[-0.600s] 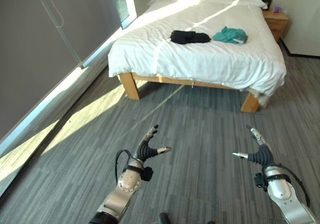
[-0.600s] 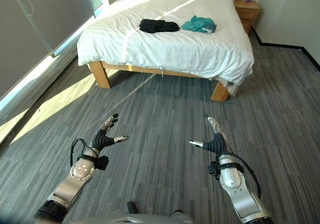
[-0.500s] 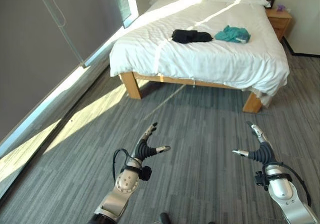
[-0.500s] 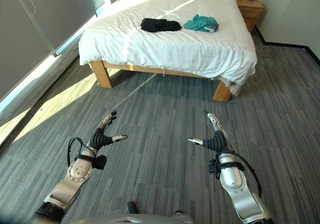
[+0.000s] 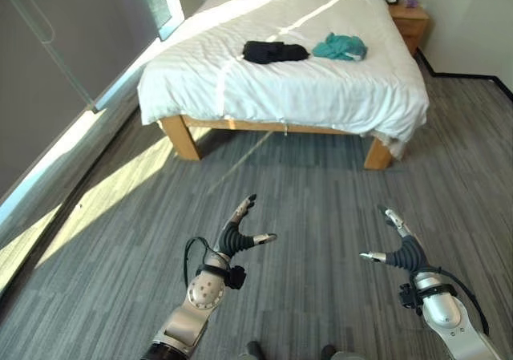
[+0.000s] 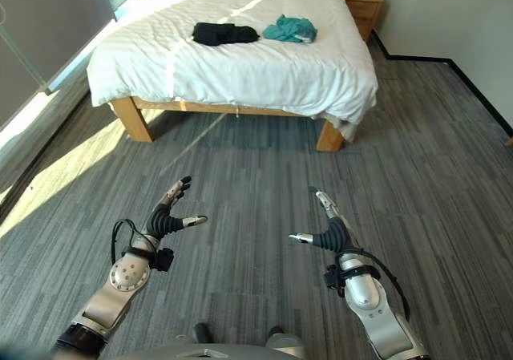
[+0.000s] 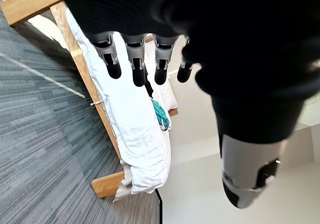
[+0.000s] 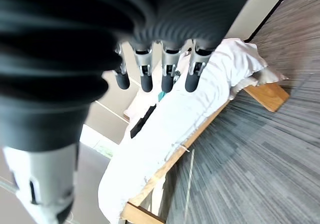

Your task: Pick up bed clothes into laundry basket.

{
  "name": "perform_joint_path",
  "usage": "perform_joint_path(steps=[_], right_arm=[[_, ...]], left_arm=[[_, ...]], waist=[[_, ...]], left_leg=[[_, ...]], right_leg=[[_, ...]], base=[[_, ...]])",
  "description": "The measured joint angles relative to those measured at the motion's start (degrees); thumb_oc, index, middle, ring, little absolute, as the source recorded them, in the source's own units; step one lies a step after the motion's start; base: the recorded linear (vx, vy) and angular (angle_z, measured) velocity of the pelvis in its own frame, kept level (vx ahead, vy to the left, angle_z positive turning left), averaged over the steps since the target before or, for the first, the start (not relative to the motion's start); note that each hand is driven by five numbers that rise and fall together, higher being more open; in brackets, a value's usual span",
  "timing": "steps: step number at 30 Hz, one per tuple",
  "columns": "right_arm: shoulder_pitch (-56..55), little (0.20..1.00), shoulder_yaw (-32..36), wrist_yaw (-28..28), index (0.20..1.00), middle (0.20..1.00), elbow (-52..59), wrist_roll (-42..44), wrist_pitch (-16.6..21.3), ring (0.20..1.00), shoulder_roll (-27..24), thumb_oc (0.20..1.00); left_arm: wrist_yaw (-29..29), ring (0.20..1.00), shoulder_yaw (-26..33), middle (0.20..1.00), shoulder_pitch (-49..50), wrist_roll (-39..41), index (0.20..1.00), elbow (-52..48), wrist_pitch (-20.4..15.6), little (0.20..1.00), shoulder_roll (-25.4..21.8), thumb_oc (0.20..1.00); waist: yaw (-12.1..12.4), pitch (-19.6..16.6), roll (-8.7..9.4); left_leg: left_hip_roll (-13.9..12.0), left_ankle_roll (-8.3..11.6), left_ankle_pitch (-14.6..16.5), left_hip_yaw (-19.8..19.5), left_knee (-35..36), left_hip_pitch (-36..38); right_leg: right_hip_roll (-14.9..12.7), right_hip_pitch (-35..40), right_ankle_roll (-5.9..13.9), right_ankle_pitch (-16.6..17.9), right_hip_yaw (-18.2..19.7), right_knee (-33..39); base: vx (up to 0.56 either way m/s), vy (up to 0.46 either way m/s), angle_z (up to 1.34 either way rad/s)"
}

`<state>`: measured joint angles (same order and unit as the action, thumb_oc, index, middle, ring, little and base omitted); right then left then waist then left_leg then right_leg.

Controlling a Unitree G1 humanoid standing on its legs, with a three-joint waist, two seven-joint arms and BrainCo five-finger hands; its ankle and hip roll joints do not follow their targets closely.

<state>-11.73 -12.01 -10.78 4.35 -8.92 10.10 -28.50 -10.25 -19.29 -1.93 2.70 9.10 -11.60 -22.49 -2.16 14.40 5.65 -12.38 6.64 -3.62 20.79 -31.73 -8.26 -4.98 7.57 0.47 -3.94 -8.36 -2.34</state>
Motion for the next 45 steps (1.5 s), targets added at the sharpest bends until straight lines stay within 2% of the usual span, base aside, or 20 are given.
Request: perform_joint_path(steps=[2,5,8,11,12,13,14,15,17,18,22,26,29,32,35,36,38,40,42,45], right_arm=[[1.0,1.0,-0.2,-0.1,1.0,1.0,-0.2,0.2,-0.3,1.0,-0.3,1.0],[1.4,1.0,-1.9,0.1,1.0,1.0,-1.2,0.3,-0.8,1.0,-2.9,1.0],[1.6,1.0,-4.0,0.2,1.0,1.0,-3.5,0.3,-2.0,1.0,-4.3,1.0],[0.9,1.0,-4.9,0.4,1.0,1.0,-3.0,0.0,-2.1,1.0,-4.2,1.0],[0.9,1.0,-6.9,0.9,1.0,1.0,-3.4,-0.3,-2.2,1.0,-4.1,1.0],[0.3,1.0,-8.0,1.0,1.0,1.0,-3.4,-0.5,-2.2,1.0,-4.7,1.0],[0.0,1.0,-10.6,1.5,1.0,1.0,-2.6,-2.3,-1.8,1.0,-7.3,1.0],[0.7,1.0,-12.2,1.7,1.0,1.0,-2.9,-2.5,-2.3,1.0,-5.9,1.0],[0.6,1.0,-12.6,2.6,1.0,1.0,-2.4,-3.8,-2.2,1.0,-3.4,1.0],[1.2,1.0,-12.1,2.6,1.0,1.0,-2.3,-4.3,-2.2,1.0,-2.9,1.0],[3.5,1.0,-8.8,2.5,1.0,1.0,-0.1,-4.6,-1.8,1.0,-3.0,1.0],[4.6,1.0,-6.4,2.4,1.0,1.0,-0.4,-4.6,-1.9,1.0,-2.8,1.0],[4.3,1.0,-5.3,2.3,1.0,1.0,-0.5,-4.7,-2.0,1.0,-2.9,1.0],[1.3,1.0,-2.0,2.5,1.0,1.0,-0.5,-5.9,-2.1,1.0,-3.3,1.0],[0.2,1.0,1.9,2.5,1.0,1.0,-1.6,-6.8,-3.0,1.0,-4.3,1.0],[-0.3,1.0,3.0,2.0,1.0,1.0,-1.4,-6.8,-3.0,1.0,-4.4,1.0],[1.1,1.0,5.0,0.1,1.0,1.0,-1.0,-6.9,-3.4,1.0,-5.8,1.0],[2.8,1.0,7.5,-3.0,1.0,1.0,-0.8,-7.9,-4.2,1.0,-5.3,1.0],[5.7,1.0,7.9,-5.0,1.0,1.0,-1.1,-9.4,-5.8,1.0,-6.0,1.0],[12.2,1.0,7.4,-9.0,1.0,1.0,-0.9,-15.4,-7.0,1.0,-9.0,1.0]], left_arm=[[-0.4,1.0,-2.4,1.0,0.0,1.6,1.0,0.2,0.1,1.0,1.1,1.0],[-0.5,1.0,-3.7,1.0,-0.2,1.6,1.0,0.8,-0.1,1.0,3.6,1.0],[-0.6,1.0,-4.2,1.0,-2.6,1.6,1.0,4.9,-0.2,1.0,5.8,1.0],[-0.5,1.0,-4.0,1.0,-2.5,1.6,1.0,4.6,-0.1,1.0,5.0,1.0],[-0.2,1.0,-3.7,1.0,-2.3,1.6,1.0,4.4,0.0,1.0,4.7,1.0],[-0.1,1.0,-4.1,1.0,-1.6,1.6,1.0,4.4,0.1,1.0,5.2,1.0],[0.5,1.0,-5.3,1.0,-0.6,1.7,1.0,2.8,-0.4,1.0,6.0,1.0],[0.7,1.0,-5.7,1.0,-1.3,1.7,1.0,3.0,-0.4,1.0,4.5,1.0],[1.8,1.0,-7.5,1.0,-2.6,2.5,1.0,3.4,0.5,1.0,3.9,1.0],[1.8,1.0,-7.8,1.0,-2.8,3.3,1.0,2.6,0.4,1.0,3.6,1.0],[1.8,1.0,-7.4,1.0,-3.7,3.9,1.0,1.7,0.4,1.0,3.7,1.0],[2.6,1.0,-7.4,1.0,-4.6,3.9,1.0,2.7,-0.3,1.0,3.5,1.0],[3.3,1.0,-7.4,1.0,-4.2,3.9,1.0,3.6,-0.5,1.0,4.2,1.0],[4.1,1.0,-7.8,1.0,-4.1,3.9,1.0,3.5,-1.1,1.0,4.9,1.0],[4.3,1.0,-9.0,1.0,-5.0,4.0,1.0,6.1,-1.1,1.0,7.7,1.0],[4.2,1.0,-9.2,1.0,-5.4,3.9,1.0,6.1,-1.0,1.0,7.9,1.0],[4.3,1.0,-9.6,1.0,-5.1,3.9,1.0,4.9,-1.1,1.0,7.1,1.0],[4.3,1.0,-9.8,1.0,-6.4,3.9,1.0,3.7,-1.0,1.0,6.2,1.0],[4.2,1.0,-9.2,1.0,-6.7,3.9,1.0,3.4,-1.5,1.0,5.8,1.0],[4.3,1.0,-8.6,1.0,-5.5,3.9,1.0,2.8,-1.6,1.0,4.7,1.0]], waist=[[2.0,1.3,-0.53],[3.4,1.9,-4.11],[5.1,0.8,-8.45],[7.1,0.0,-6.73],[8.0,-1.0,-4.2],[8.2,-1.9,-4.47],[8.0,-4.6,-8.32],[8.0,-4.6,-6.12],[2.9,-3.5,-4.51],[2.1,-2.8,-4.6],[-0.9,-0.6,-7.02],[-5.2,-0.2,-6.03],[-5.8,0.2,-5.77],[-8.6,-1.8,-6.39],[-10.3,-2.2,-8.78],[-10.4,-2.1,-8.75],[-8.3,-1.8,-7.56],[-6.5,-1.0,-5.44],[-3.7,0.2,-3.22],[0.7,0.2,-4.68]], left_leg=[[0.1,0.53,1.8,-4.5,-4.1,-6.7],[2.9,0.72,1.7,-2.6,19.8,-5.5],[0.7,0.69,1.5,3.9,37.6,-5.4],[1.7,0.39,1.7,3.0,33.5,-6.6],[6.3,-2.18,3.3,0.2,20.8,-6.5],[7.1,-3.56,5.0,-0.1,17.4,-5.7],[5.3,-5.29,8.1,-1.0,21.7,-1.0],[6.9,-6.65,5.4,-0.5,21.8,0.1],[11.1,-10.97,5.4,-5.9,23.8,4.1],[11.6,-11.68,4.5,-7.1,26.4,6.4],[13.6,-11.37,3.9,-13.8,33.5,12.6],[16.2,-11.11,6.6,-19.2,36.1,16.9],[15.8,-10.37,11.2,-19.9,36.8,22.9],[12.3,-5.6,15.9,-23.3,35.6,27.7],[4.9,-1.14,18.5,-15.8,13.4,22.2],[4.1,-0.11,16.8,-13.8,6.1,18.9],[0.5,0.75,0.9,-14.1,-13.1,12.3],[1.6,1.01,3.3,-13.6,-23.7,4.1],[0.2,-0.01,6.1,-4.7,-16.9,1.7],[1.9,-1.14,4.1,-0.3,19.8,1.0]], right_leg=[[0.0,-1.0,-1.21,-0.6,4.5,-1.5],[1.1,-0.8,-1.86,-0.1,7.7,2.2],[3.8,0.7,-3.12,0.8,6.4,4.8],[1.6,-0.7,-2.51,0.4,8.9,3.2],[-3.1,0.7,-0.23,-1.5,10.1,4.2],[-3.5,1.0,1.98,-3.1,10.7,1.7],[0.2,-3.5,7.88,-9.0,9.1,-19.1],[-2.1,-5.5,10.76,-12.4,9.1,-27.8],[-2.4,-12.9,10.8,2.4,10.2,-48.2],[-2.9,-15.5,10.14,0.6,9.7,-51.9],[-4.1,-20.0,7.59,-5.6,3.8,-29.4],[-5.6,-20.3,9.34,4.6,3.5,8.7],[-8.0,-21.9,9.98,8.3,-4.0,8.5],[-7.3,-17.1,9.35,11.4,-3.3,7.6],[-2.8,-12.7,2.97,14.2,-4.0,3.2],[-1.8,-11.3,2.19,12.7,-4.8,3.2],[0.5,-7.2,-0.39,10.0,-2.6,3.2],[-0.4,-4.0,-2.12,5.7,0.6,3.4],[-1.5,-1.4,-1.37,6.6,2.7,4.3],[0.7,4.2,-0.23,4.5,5.5,8.1]], base=[[0.44,0.095,-0.96],[0.58,0.112,-0.76],[0.58,0.036,-0.46],[0.75,0.034,-0.82],[0.69,0.058,-0.84],[0.6,0.096,-1.13],[0.6,0.126,-0.6],[0.58,0.143,-0.21],[0.6,0.083,1.07],[0.64,-0.056,1.2],[0.73,-0.171,0.84],[0.7,-0.206,0.9],[0.65,-0.241,0.26],[0.59,-0.337,0.69],[0.46,-0.411,0.62],[0.34,-0.273,0.13],[0.63,-0.216,-0.65],[0.74,0.023,-0.6],[0.66,0.277,-0.72],[0.52,0.169,-0.9]])
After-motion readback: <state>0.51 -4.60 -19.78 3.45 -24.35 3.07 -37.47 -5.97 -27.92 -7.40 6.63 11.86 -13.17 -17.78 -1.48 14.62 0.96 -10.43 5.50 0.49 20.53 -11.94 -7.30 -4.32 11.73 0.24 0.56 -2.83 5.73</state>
